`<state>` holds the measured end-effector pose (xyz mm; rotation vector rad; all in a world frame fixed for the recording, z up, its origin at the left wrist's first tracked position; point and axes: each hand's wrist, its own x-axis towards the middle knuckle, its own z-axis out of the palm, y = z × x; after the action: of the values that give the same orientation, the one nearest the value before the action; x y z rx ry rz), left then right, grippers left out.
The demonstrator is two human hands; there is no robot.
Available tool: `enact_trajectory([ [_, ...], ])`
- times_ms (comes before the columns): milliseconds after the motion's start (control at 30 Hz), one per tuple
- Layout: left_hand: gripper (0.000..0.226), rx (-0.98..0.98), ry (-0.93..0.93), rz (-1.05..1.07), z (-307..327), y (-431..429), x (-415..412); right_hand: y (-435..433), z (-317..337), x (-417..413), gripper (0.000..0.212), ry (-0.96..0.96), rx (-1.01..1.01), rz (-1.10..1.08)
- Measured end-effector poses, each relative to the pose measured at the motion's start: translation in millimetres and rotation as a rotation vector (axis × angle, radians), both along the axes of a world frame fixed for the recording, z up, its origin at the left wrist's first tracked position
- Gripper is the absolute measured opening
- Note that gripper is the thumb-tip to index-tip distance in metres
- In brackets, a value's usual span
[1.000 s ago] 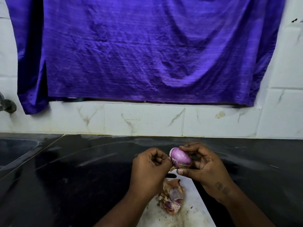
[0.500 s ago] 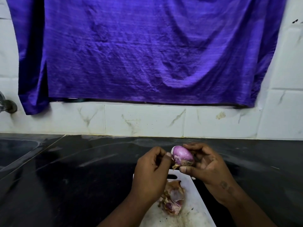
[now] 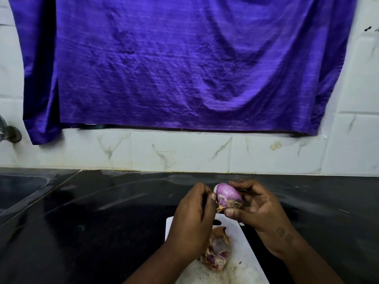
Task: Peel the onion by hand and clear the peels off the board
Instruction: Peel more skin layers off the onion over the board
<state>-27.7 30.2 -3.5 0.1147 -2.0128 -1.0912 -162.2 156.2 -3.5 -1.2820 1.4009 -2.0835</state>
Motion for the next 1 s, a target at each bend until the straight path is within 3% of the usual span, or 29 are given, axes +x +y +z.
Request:
enact_trajectory([
  [433, 0.026, 0.064, 0.012, -0.049, 3.5, 0.2, 2.1, 2.0, -1.4, -3.9, 0.061, -0.137, -0.021, 0.115],
  [1000, 0.023, 0.051, -0.093, 0.077, 1.5, -11.7, 0.6, 9.8, 11.4, -1.5, 0.063, -0.305, -0.109, 0.182],
])
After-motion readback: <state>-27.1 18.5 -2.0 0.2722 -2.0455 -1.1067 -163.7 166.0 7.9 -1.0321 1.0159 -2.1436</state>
